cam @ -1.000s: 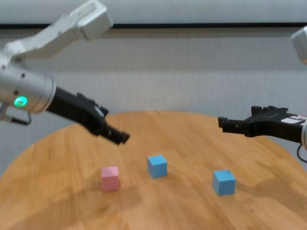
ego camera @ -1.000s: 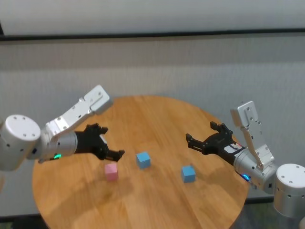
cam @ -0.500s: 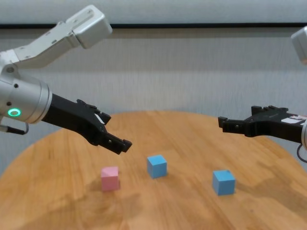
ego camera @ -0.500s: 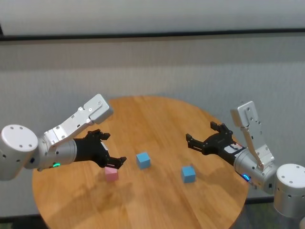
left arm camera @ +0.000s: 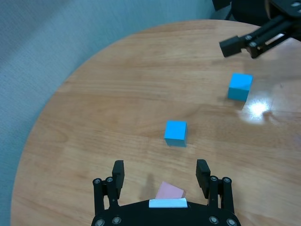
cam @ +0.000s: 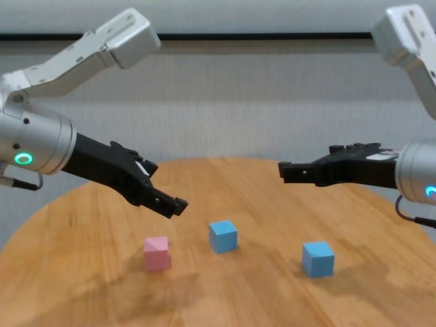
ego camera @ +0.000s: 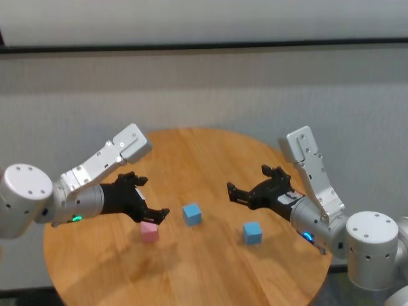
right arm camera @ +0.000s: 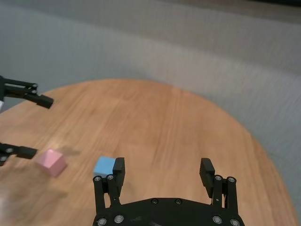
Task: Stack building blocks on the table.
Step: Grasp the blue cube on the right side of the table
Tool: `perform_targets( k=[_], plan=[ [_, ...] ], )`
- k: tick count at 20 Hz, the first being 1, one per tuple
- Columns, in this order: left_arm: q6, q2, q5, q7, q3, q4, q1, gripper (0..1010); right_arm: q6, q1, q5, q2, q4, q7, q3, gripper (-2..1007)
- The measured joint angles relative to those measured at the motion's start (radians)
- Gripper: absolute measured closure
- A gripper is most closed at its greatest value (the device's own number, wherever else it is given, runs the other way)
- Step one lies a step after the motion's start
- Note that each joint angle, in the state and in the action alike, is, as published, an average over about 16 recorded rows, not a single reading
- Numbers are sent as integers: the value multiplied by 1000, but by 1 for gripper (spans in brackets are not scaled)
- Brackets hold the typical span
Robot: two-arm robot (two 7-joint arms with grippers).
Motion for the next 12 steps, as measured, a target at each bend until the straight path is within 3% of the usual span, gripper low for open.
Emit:
perform_targets(
  k=[6, 12],
  plan=[
    [0, -3, 1, -1, 1, 7, -4, 8, 181, -38, -7, -40, -115, -60, 19, 5],
    [0, -5, 2, -2, 2, 10, -7, 8, 318, -79, 10, -88, -189, -105, 61, 5]
  ],
)
